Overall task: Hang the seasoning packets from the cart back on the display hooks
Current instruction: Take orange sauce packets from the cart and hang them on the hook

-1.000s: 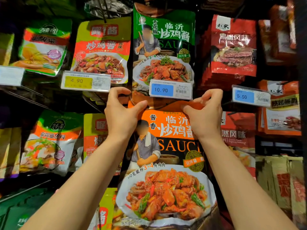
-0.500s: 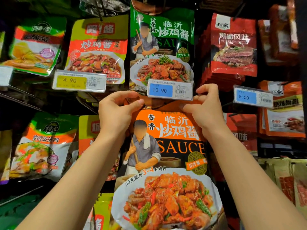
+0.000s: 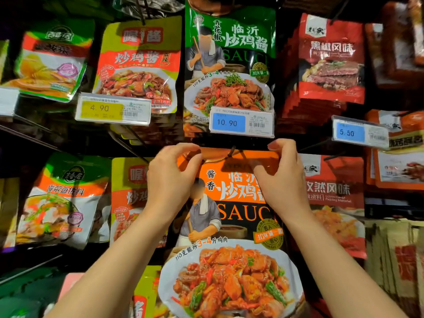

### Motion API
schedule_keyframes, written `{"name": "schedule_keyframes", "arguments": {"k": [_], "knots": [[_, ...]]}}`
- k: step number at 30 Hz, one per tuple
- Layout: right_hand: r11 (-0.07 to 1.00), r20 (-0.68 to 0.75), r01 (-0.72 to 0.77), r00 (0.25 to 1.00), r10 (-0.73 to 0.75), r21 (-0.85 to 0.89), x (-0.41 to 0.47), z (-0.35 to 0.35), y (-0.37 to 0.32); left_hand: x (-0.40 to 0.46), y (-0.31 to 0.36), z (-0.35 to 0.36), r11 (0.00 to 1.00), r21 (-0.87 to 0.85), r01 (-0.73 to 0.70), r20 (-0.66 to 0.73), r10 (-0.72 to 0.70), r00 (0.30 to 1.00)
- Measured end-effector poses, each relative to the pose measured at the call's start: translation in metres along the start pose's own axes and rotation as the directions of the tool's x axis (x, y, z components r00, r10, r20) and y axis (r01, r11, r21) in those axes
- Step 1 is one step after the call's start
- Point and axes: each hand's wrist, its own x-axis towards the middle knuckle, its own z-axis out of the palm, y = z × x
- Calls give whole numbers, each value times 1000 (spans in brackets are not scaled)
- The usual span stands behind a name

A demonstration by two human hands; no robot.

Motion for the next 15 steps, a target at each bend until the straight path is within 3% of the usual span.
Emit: {"name": "schedule_keyframes", "arguments": {"k": [1,3,5,6,12,15], "knots": [[993,-13,89,996,-90,-72,-14,-4,0,-10,-1,-5,995,79,-58,35,55,998],[946,90,283,958,-272,-155,-45,-11,1,-38,-1,-17,936,221,-275,143,248,958],[920,275,373,903,-329,-123,-76,-14,2,-69,-6,-22,850,221,-478,311,403,861],[921,334,373,887,-319,-112,-86,-13,3,-79,-10,-21,837,191,-514,365,425,828],[949,468,252,872,-140,-187,-67,5,15,-61,-32,1,883,179,-435,492,302,817],[898,544,302,834,-87,-319,-70,15,27,-62,-55,15,841,228,-491,553,303,776]]}}
